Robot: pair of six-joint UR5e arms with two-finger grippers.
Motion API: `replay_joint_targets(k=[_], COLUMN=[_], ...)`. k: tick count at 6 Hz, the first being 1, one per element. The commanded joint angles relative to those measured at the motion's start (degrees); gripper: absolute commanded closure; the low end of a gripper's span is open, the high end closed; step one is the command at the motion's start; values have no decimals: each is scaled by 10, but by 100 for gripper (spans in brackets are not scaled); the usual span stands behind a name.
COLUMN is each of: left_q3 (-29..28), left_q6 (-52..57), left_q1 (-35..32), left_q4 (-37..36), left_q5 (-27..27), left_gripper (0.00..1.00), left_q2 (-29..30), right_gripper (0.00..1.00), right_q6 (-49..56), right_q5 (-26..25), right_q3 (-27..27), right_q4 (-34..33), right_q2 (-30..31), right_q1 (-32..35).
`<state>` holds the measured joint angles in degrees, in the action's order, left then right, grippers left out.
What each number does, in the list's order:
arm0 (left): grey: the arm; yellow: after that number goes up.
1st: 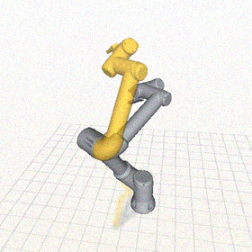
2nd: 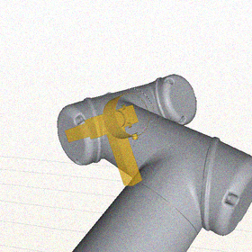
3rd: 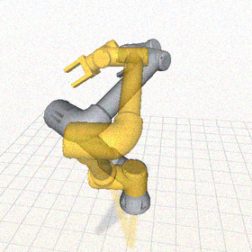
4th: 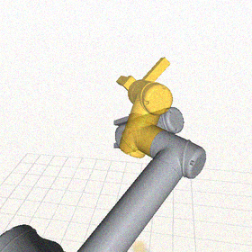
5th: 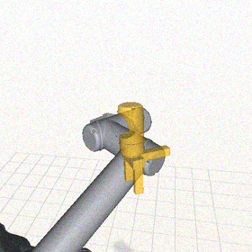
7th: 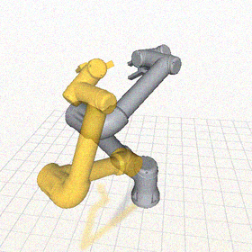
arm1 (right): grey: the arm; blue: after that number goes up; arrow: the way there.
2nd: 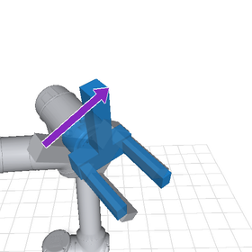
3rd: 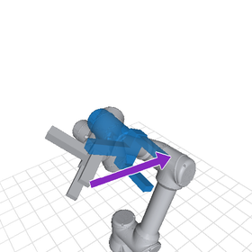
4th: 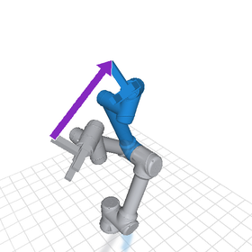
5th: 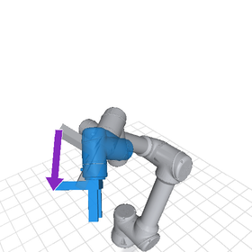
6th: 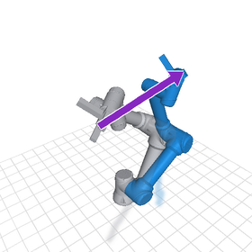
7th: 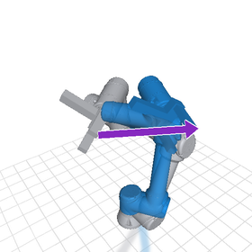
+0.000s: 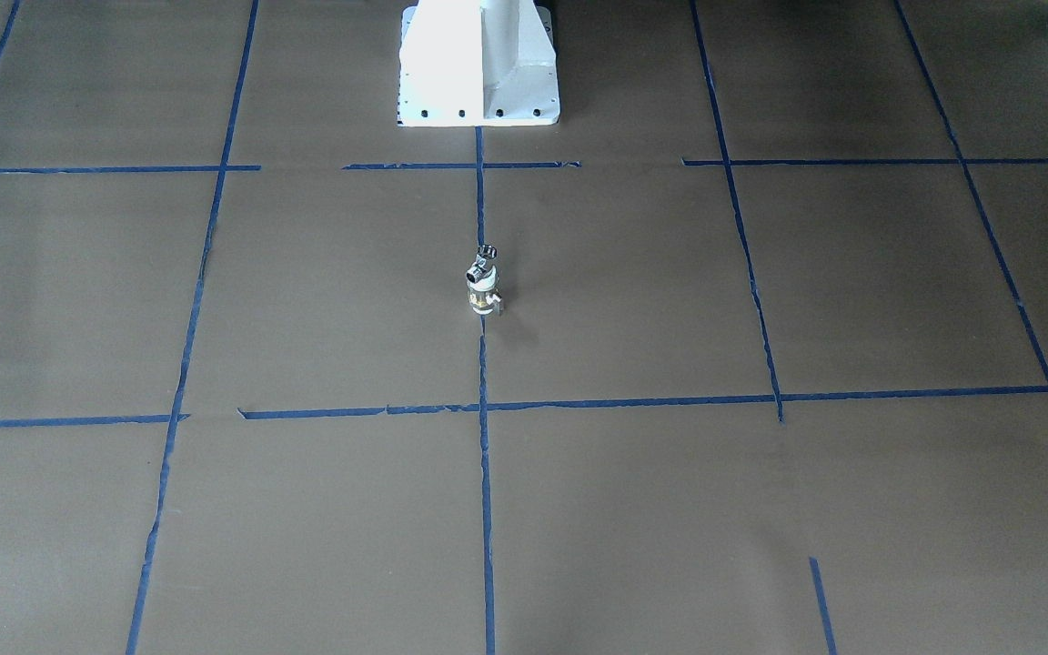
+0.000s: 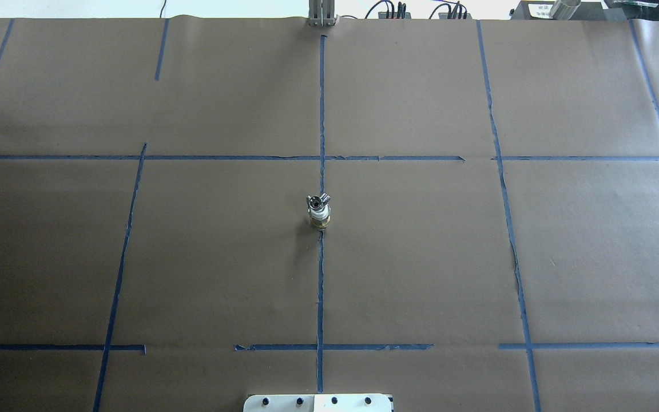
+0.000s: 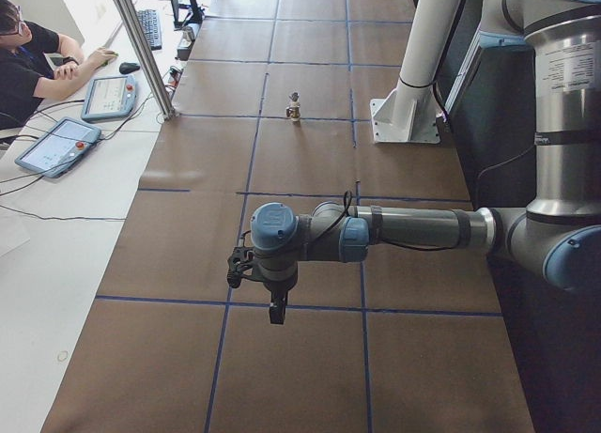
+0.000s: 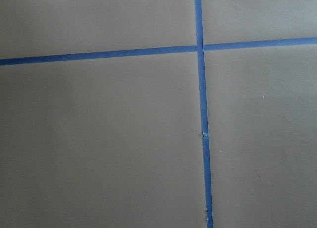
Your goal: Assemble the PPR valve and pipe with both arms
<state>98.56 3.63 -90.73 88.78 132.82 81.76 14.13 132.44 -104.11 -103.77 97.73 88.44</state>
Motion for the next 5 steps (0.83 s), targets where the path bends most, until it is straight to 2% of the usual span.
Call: replay_joint_targets(k=[1,5], left_q3=[-12,-12], left_q6=[1,2], left_q1=[-1,0], left_q4=[2,-1], left_q5=[3,0], left_gripper=[0,0], left_q2=[-12,-20], right_gripper=[0,0], right_q6=[8,4], right_q5=[-2,2], right_q3=[-1,23], right_q4=[29,42], right_q2=[48,46], right_q1=[24,22])
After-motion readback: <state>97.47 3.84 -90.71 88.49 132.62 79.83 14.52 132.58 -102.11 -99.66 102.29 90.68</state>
